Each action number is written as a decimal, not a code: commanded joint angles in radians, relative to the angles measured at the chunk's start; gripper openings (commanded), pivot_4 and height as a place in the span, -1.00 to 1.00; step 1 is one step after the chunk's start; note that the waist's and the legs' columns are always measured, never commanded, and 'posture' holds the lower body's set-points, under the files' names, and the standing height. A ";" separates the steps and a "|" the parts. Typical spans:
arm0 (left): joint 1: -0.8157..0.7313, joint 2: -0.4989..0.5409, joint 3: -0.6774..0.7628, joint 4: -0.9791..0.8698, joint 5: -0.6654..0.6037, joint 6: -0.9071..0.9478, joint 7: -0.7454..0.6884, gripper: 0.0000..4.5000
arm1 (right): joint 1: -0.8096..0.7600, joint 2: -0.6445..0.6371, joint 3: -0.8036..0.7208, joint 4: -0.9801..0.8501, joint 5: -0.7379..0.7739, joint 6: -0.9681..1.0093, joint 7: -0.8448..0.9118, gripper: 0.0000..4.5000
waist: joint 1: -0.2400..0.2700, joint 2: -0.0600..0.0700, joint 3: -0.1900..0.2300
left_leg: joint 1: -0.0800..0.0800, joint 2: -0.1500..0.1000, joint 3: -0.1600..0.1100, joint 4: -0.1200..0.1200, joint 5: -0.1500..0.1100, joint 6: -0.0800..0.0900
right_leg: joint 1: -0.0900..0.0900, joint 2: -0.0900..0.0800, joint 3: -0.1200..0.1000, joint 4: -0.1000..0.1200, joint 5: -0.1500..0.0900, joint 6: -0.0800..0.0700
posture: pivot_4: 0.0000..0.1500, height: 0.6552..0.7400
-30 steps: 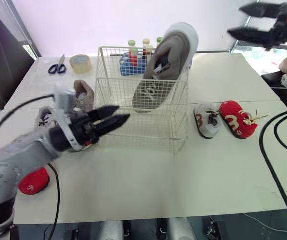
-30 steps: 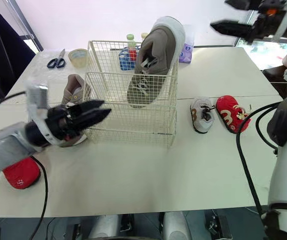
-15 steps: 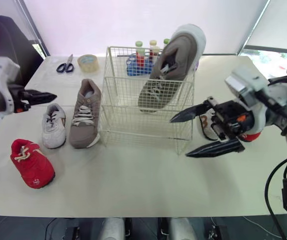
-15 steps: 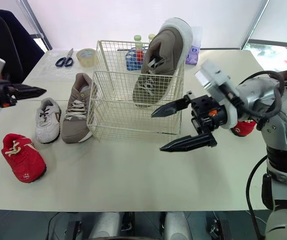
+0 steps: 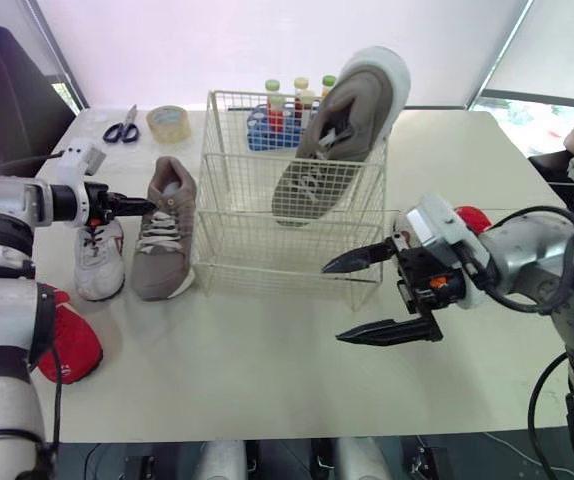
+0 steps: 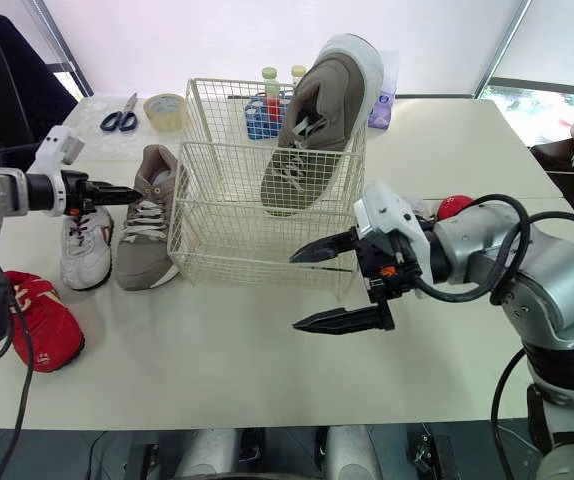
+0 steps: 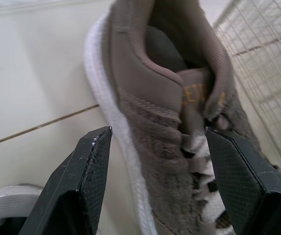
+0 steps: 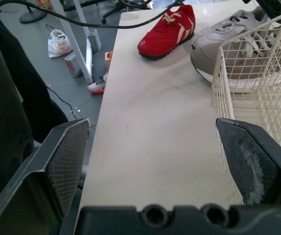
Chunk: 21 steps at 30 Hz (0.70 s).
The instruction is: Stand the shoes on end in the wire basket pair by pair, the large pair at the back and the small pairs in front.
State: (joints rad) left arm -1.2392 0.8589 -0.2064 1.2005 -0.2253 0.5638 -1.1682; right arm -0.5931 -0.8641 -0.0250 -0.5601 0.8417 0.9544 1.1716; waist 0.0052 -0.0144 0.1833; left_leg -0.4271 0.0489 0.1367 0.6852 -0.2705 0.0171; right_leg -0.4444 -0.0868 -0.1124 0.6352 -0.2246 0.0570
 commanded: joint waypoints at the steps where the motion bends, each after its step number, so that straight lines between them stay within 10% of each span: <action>1: -0.021 -0.002 0.022 0.008 0.055 -0.006 -0.051 0.39 | 0.005 -0.017 -0.043 -0.027 0.033 -0.008 -0.030 0.99 | 0.001 0.000 0.000 | 0.000 0.000 0.000 0.000 0.000 0.000 | 0.000 0.000 0.000 0.000 0.000 0.000 | 1.00 1.00; 5: 0.003 -0.057 0.030 0.031 0.110 -0.017 0.008 0.39 | -0.007 -0.025 -0.033 0.000 0.018 -0.037 -0.036 0.99 | 0.007 0.000 0.000 | 0.000 0.001 -0.001 0.000 -0.003 0.005 | 0.001 -0.001 0.000 0.000 0.000 0.000 | 1.00 1.00; 13: 0.014 -0.120 0.172 0.065 0.087 -0.025 0.109 -0.92 | -0.035 -0.041 -0.014 0.045 -0.024 -0.087 -0.029 1.00 | 0.009 -0.002 -0.001 | 0.000 0.000 -0.002 0.001 -0.003 0.005 | 0.001 -0.001 0.000 0.002 0.000 0.000 | 1.00 1.00; 21: -0.063 -0.076 0.418 0.027 -0.021 -0.054 0.316 -0.93 | -0.064 -0.063 -0.072 0.075 -0.002 -0.067 -0.076 1.00 | 0.004 -0.007 0.002 | 0.000 0.001 -0.002 0.005 -0.003 0.005 | 0.000 -0.002 0.000 0.006 0.000 0.000 | 1.00 1.00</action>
State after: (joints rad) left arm -1.2314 0.7394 0.1372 1.2836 -0.1885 0.5515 -0.8994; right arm -0.6329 -0.9108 -0.0487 -0.4836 0.8249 0.8881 1.1109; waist 0.0095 -0.0210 0.1855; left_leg -0.4274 0.0503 0.1346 0.6902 -0.2733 0.0223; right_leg -0.4442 -0.0884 -0.1125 0.6414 -0.2247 0.0573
